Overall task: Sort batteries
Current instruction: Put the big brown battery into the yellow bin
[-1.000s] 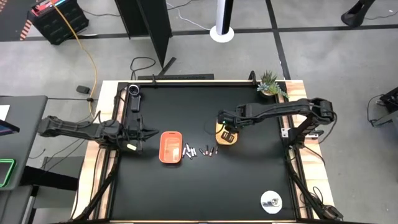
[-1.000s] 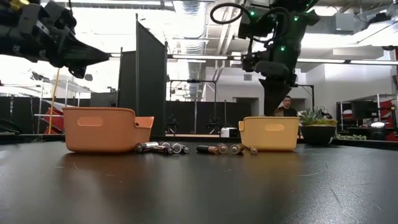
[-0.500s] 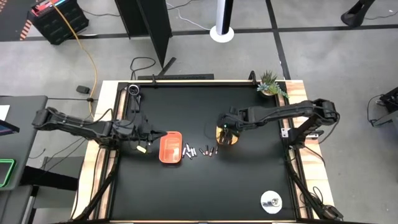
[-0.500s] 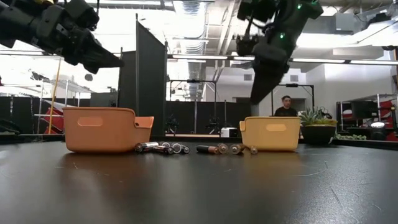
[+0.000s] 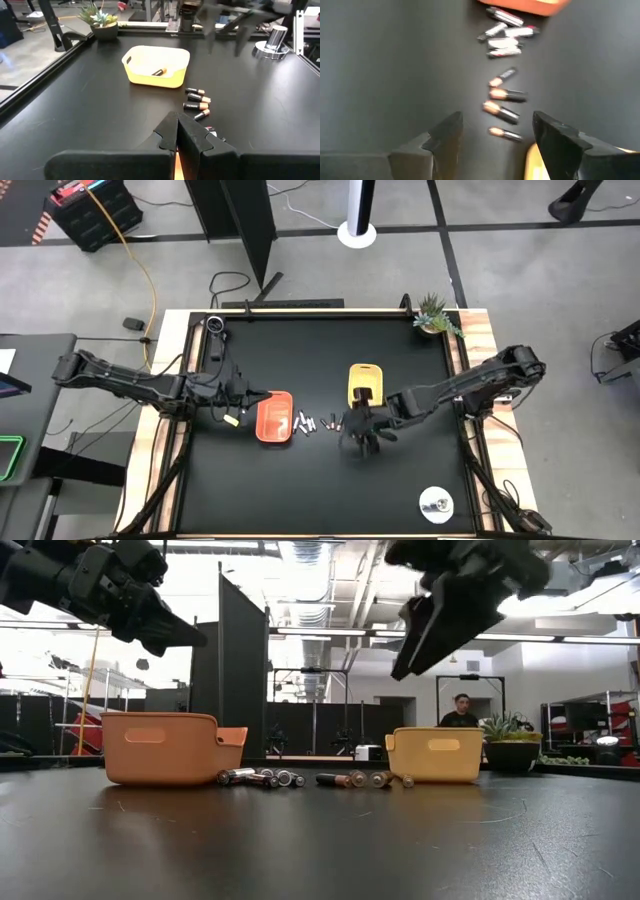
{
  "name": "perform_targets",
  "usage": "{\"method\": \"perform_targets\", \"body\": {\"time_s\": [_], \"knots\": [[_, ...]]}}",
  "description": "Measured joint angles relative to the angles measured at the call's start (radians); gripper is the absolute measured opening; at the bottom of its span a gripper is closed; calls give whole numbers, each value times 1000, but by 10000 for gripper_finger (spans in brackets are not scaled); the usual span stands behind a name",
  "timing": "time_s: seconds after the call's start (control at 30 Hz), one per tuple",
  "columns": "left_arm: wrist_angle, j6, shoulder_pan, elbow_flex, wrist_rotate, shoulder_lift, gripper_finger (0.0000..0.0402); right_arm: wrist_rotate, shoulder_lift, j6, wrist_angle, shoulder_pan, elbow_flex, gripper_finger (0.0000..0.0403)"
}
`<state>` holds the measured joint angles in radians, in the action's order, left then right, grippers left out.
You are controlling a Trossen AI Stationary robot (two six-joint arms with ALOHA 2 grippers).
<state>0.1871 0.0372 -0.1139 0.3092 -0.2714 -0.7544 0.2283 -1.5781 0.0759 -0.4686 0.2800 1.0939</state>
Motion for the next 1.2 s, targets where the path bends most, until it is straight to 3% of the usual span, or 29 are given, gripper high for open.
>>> {"method": "perform_targets", "body": {"time_s": [0.3,0.67,1.2], "knots": [[-1,0,0,0,0,0,0,-13,-128,-39,31,21,12,255],[-4,5,-1,0,0,0,0,-23,-274,-82,-137,-19,120,255],[-5,5,-1,0,0,0,0,-48,-276,-164,-116,-74,132,255]]}}
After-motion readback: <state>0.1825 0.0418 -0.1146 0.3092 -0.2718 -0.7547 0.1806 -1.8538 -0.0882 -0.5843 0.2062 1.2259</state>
